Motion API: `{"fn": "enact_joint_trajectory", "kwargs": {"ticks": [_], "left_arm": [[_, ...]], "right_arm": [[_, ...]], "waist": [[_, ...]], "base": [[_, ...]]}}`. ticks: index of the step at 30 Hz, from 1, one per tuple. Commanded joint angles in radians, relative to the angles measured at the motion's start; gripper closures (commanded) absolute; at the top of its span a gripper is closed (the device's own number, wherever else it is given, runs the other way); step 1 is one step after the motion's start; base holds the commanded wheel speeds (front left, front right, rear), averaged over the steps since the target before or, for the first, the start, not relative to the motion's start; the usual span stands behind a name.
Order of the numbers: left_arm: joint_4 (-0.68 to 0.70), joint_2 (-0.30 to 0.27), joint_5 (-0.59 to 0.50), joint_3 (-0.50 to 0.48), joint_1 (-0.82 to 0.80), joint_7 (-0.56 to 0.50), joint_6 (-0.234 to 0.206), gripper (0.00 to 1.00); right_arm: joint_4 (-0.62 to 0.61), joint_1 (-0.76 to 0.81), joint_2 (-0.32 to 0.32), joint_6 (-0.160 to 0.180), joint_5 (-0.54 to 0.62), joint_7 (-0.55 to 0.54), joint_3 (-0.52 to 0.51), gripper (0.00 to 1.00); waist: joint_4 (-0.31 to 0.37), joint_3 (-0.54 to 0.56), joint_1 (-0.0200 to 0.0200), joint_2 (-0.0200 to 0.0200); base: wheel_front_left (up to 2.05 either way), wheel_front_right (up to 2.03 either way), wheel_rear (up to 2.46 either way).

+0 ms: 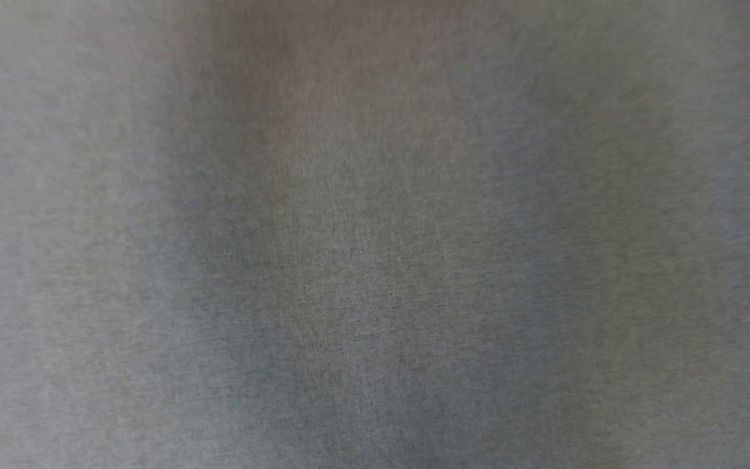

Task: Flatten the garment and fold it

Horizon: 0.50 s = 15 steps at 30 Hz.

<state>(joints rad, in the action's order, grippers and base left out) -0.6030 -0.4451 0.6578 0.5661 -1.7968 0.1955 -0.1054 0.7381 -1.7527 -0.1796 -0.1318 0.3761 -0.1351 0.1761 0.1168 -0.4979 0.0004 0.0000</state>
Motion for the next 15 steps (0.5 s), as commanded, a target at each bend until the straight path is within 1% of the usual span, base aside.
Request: {"fn": "enact_joint_trajectory", "kwargs": {"ticks": [1, 8, 15], "left_arm": [[-0.005, 0.0, -0.014, -0.011, -0.034, 0.021, 0.009, 1.0], [0.015, 0.006, -0.035, -0.051, -0.105, 0.063, 0.06, 1.0], [0.096, 0.03, -0.077, -0.132, -0.073, 0.066, 0.11, 1.0]], "right_arm": [[-0.012, -0.024, 0.005, 0.001, 0.02, 0.013, -0.019, 1.0], [-0.039, -0.079, -0.001, 0.001, 0.099, 0.058, -0.086, 1.0], [-0.078, -0.09, -0.023, 0.001, 0.167, 0.104, -0.091, 1.0]], "waist": [[-0.006, -0.132, -0.0004, 0.0], [-0.008, -0.227, -0.0004, 0.0], [-0.017, -0.308, -0.0004, 0.0]], "base": [[0.0, 0.0, 0.0], [0.0, 0.0, 0.0], [0.0, 0.0, 0.0]]}}
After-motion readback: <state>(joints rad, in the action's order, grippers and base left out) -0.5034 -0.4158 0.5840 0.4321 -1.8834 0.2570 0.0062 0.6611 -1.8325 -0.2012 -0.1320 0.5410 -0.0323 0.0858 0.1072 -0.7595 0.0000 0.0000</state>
